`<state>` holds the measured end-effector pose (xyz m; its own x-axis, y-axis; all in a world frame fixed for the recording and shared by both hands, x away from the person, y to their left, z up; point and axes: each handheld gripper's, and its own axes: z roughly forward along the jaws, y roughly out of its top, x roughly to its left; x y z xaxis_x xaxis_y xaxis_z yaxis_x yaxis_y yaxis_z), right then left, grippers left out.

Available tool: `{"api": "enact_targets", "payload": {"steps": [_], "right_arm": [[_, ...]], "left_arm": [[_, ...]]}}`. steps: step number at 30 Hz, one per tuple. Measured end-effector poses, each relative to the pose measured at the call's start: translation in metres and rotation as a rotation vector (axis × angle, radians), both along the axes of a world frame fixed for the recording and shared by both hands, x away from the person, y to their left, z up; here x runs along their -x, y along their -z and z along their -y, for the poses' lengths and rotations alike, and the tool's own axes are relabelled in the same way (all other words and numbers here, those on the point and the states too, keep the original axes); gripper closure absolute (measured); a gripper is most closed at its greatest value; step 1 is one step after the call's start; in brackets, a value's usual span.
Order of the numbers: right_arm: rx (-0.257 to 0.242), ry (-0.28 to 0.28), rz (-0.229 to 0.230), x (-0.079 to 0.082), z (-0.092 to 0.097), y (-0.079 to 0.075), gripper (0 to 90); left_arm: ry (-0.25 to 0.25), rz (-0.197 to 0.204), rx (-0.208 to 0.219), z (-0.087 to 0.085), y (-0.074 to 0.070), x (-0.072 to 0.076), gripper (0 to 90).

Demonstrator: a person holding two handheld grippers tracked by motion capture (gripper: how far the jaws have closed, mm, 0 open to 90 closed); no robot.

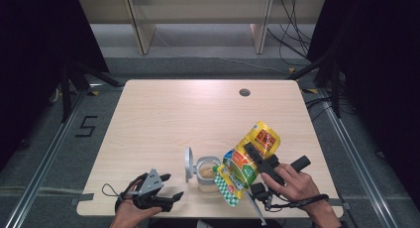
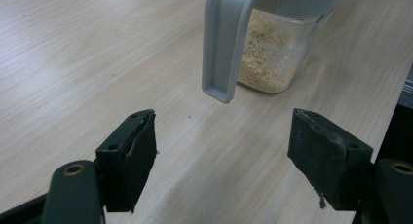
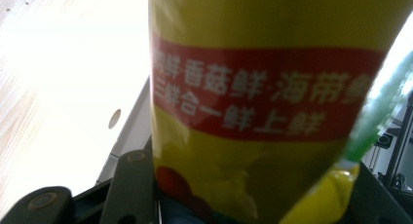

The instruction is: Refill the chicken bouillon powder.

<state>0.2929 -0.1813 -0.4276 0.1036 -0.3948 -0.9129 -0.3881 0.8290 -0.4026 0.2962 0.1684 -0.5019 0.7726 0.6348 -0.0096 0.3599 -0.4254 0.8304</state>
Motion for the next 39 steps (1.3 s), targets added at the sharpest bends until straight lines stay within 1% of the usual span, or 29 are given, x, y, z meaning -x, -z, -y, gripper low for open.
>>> {"api": "enact_targets", "payload": {"steps": [2, 3, 5, 6, 7, 8, 9, 10, 12, 13, 14, 15, 19, 29, 34, 36, 38, 39], "right_arm": [[-0.012, 0.008, -0.006, -0.0003, 0.0008, 0.0011, 53.2], [-0.008, 0.004, -0.004, -0.0001, 0.0006, 0.0004, 53.3], [-0.012, 0.005, -0.009, -0.0001, 0.0011, 0.0001, 53.2], [-0.012, 0.007, -0.007, -0.0003, 0.0011, 0.0001, 53.3], [-0.010, 0.008, -0.006, -0.0005, 0.0009, -0.0003, 53.3], [-0.012, 0.009, -0.008, -0.0002, 0.0012, 0.0000, 53.3], [-0.012, 0.008, -0.008, -0.0001, 0.0013, -0.0002, 53.3], [-0.013, 0.004, -0.004, -0.0003, 0.0014, -0.0001, 53.3], [-0.008, 0.007, -0.003, -0.0005, 0.0008, -0.0004, 53.3], [-0.010, 0.010, -0.007, -0.0002, 0.0010, 0.0000, 53.3], [-0.010, 0.008, -0.006, 0.0000, 0.0010, 0.0001, 53.3], [-0.007, 0.007, -0.005, 0.0000, 0.0007, 0.0001, 53.3], [0.000, 0.001, 0.002, -0.0001, 0.0000, 0.0003, 53.3], [-0.002, 0.004, -0.002, 0.0004, 0.0002, 0.0013, 54.2], [-0.001, 0.002, -0.003, 0.0005, 0.0004, 0.0014, 54.7], [0.000, 0.003, -0.003, 0.0001, 0.0003, 0.0013, 54.8], [0.000, 0.003, -0.003, 0.0004, 0.0005, 0.0015, 54.9], [0.000, 0.004, -0.007, 0.0002, 0.0004, 0.0013, 54.9]], "left_arm": [[0.003, 0.001, -0.001, -0.0002, 0.0000, -0.0001, 25.3], [0.002, 0.003, -0.006, -0.0005, -0.0002, -0.0002, 25.3], [0.003, 0.001, 0.000, 0.0001, 0.0000, -0.0002, 25.3], [0.002, 0.002, -0.006, -0.0001, 0.0001, -0.0002, 25.3], [0.019, 0.013, -0.020, -0.0011, -0.0005, -0.0015, 25.3], [0.020, 0.020, -0.020, -0.0012, -0.0005, -0.0016, 25.3], [0.011, 0.007, -0.004, -0.0003, 0.0000, -0.0006, 25.3], [0.002, 0.000, 0.001, 0.0001, 0.0001, -0.0001, 25.3], [0.002, 0.003, -0.007, -0.0004, 0.0000, -0.0004, 25.3], [0.003, 0.000, 0.001, 0.0001, 0.0002, 0.0000, 25.3], [0.020, 0.018, -0.016, -0.0009, -0.0005, -0.0015, 25.3], [0.000, 0.001, -0.005, -0.0002, 0.0001, -0.0003, 25.3], [0.002, 0.001, -0.006, -0.0004, 0.0000, -0.0004, 25.3], [0.001, 0.004, -0.010, -0.0007, -0.0003, -0.0005, 25.3], [0.001, 0.000, 0.001, -0.0001, 0.0000, -0.0002, 25.3], [0.001, 0.003, -0.008, -0.0006, -0.0001, -0.0004, 25.3], [0.003, 0.001, 0.000, -0.0003, 0.0000, -0.0001, 25.3], [0.001, 0.002, -0.004, -0.0004, -0.0004, -0.0001, 25.3]]}}
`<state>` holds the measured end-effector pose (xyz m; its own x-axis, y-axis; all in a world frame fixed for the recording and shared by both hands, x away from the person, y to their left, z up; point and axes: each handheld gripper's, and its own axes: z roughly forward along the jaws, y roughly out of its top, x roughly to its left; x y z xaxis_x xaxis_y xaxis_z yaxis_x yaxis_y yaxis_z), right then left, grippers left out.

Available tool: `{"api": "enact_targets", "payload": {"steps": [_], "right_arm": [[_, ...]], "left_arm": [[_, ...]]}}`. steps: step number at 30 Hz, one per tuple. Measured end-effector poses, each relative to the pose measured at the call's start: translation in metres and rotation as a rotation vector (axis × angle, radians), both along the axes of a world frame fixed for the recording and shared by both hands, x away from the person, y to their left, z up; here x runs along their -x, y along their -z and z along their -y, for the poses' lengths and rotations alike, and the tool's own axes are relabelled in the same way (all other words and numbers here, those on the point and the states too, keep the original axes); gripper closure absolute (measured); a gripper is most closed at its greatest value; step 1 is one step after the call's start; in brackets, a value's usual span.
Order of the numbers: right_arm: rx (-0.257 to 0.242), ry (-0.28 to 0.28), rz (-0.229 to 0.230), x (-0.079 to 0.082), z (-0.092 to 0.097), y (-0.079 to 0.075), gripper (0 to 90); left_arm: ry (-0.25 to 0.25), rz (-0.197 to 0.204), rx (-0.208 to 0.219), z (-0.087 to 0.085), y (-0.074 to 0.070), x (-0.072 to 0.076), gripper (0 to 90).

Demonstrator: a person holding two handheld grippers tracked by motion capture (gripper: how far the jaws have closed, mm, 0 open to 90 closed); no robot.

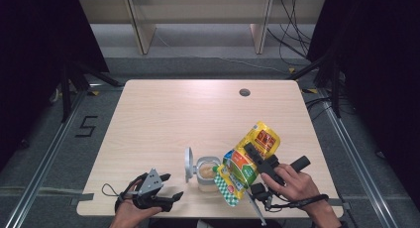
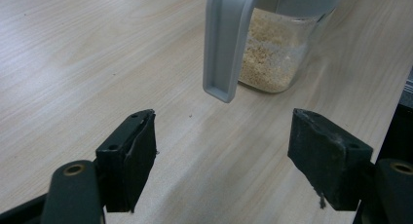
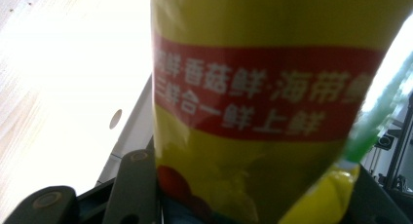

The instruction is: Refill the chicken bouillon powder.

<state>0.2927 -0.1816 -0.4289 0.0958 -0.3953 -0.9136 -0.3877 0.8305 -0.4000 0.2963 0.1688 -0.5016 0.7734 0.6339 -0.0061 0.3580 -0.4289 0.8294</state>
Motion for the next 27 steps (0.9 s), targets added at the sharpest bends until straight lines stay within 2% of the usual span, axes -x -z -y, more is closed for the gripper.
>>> {"api": "enact_targets", "payload": {"steps": [27], "right_arm": [[0.003, -0.003, 0.003, 0.0000, 0.0003, -0.0006, 56.1]], "left_arm": [[0.001, 0.000, 0.002, 0.0001, 0.0002, 0.0000, 25.3]]}}
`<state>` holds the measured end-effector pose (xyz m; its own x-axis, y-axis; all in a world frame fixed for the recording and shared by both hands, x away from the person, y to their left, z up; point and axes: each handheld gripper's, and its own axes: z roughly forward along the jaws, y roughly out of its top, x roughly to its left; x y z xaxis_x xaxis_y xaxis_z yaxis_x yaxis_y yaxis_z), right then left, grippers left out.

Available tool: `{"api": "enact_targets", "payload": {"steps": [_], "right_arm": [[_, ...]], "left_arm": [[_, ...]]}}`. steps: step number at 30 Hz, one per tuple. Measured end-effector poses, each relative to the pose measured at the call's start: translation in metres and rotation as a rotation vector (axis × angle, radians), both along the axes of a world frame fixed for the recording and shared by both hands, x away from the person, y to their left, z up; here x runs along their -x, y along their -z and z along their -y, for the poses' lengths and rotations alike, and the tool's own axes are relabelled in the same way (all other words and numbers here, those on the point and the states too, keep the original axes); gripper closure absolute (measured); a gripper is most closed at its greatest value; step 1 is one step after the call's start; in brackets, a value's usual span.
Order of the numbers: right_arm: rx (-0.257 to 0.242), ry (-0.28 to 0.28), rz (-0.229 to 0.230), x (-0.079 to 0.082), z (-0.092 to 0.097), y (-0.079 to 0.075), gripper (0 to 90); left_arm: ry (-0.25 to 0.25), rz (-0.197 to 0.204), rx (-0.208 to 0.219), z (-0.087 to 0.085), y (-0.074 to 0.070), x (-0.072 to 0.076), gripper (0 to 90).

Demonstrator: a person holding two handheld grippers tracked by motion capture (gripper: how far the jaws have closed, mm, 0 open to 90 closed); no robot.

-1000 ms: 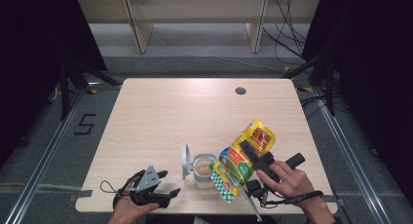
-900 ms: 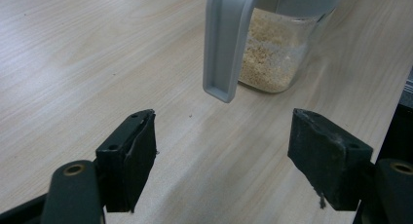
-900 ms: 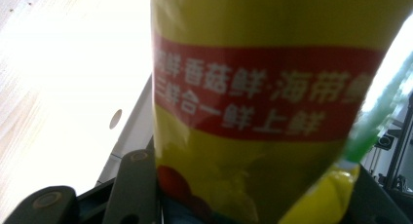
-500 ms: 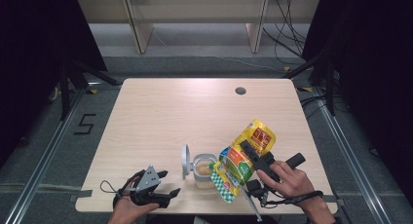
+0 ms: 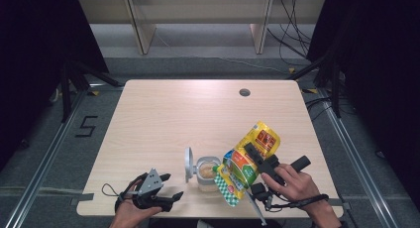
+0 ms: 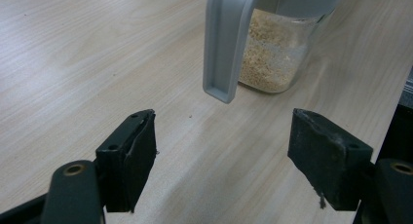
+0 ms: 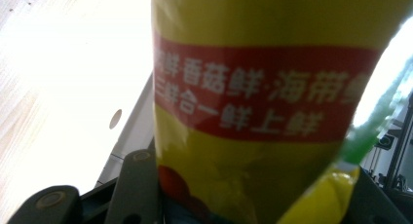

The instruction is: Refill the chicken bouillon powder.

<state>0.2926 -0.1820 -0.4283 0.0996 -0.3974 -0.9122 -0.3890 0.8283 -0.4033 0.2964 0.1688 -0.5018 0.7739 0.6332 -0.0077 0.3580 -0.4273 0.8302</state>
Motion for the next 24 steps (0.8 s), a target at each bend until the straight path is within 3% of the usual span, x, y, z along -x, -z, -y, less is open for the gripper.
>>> {"api": "enact_targets", "payload": {"steps": [24], "right_arm": [[-0.001, 0.004, -0.004, -0.0001, 0.0005, -0.0005, 56.3]], "left_arm": [[-0.001, 0.001, -0.005, -0.0002, 0.0000, -0.0003, 25.3]]}}
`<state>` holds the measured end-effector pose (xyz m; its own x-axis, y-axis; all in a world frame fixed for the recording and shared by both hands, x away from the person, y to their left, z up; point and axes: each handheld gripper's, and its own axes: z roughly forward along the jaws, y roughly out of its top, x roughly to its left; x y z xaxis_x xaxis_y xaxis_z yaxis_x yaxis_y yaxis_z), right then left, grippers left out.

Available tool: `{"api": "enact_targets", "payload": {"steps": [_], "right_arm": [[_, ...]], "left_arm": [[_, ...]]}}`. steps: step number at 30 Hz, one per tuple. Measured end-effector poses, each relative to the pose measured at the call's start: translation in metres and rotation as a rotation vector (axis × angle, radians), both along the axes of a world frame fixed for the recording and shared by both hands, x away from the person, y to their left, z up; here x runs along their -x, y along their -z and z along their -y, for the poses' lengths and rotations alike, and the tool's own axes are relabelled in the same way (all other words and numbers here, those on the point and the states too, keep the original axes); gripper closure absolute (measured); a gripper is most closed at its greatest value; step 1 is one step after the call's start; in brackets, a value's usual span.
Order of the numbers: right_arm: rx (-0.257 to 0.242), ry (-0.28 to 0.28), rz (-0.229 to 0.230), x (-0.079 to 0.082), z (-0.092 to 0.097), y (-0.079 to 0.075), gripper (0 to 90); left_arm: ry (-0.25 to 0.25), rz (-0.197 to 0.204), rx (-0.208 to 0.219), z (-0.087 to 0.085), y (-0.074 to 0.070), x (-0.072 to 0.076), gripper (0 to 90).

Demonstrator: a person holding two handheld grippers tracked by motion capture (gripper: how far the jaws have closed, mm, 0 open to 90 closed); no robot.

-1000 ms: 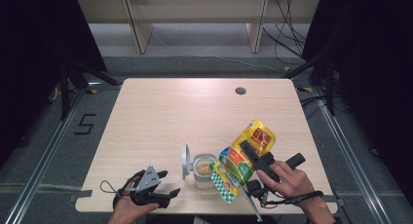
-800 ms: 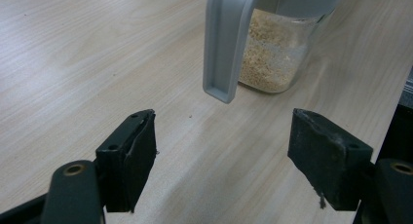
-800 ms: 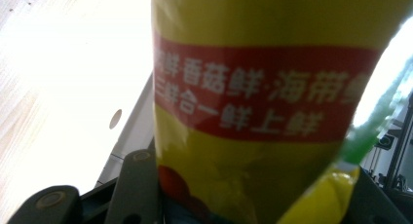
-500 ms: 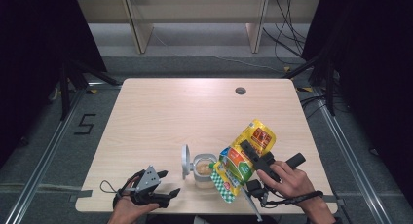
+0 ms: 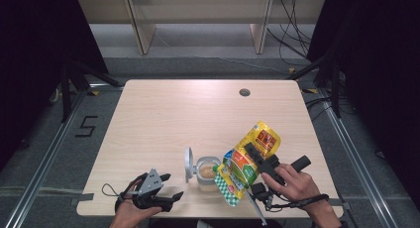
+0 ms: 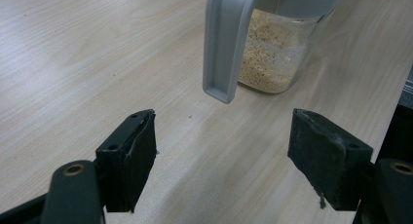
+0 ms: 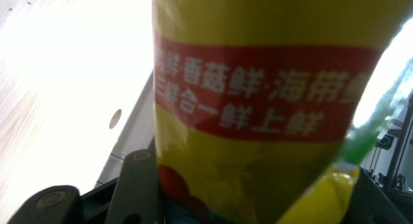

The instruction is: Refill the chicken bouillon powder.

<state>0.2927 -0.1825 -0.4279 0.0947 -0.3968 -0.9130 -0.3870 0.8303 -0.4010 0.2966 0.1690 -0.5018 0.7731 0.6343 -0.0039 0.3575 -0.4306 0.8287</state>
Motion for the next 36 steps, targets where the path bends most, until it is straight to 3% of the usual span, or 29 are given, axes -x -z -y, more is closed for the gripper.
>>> {"api": "enact_targets", "payload": {"steps": [18, 19, 24, 36], "right_arm": [[0.001, -0.003, 0.002, 0.0003, -0.0001, -0.0002, 56.4], [-0.006, 0.000, -0.002, 0.0002, 0.0003, 0.0006, 56.4], [0.002, -0.003, 0.003, 0.0004, 0.0000, -0.0002, 56.4], [0.003, -0.004, 0.008, 0.0004, -0.0001, -0.0001, 56.4]], "left_arm": [[0.000, -0.008, 0.007, -0.0001, -0.0001, 0.0003, 25.3], [0.020, 0.013, -0.012, -0.0013, -0.0011, -0.0016, 25.3], [0.000, 0.000, 0.006, 0.0003, -0.0001, 0.0002, 25.3], [0.000, 0.003, -0.006, -0.0003, -0.0003, 0.0000, 25.3]]}}
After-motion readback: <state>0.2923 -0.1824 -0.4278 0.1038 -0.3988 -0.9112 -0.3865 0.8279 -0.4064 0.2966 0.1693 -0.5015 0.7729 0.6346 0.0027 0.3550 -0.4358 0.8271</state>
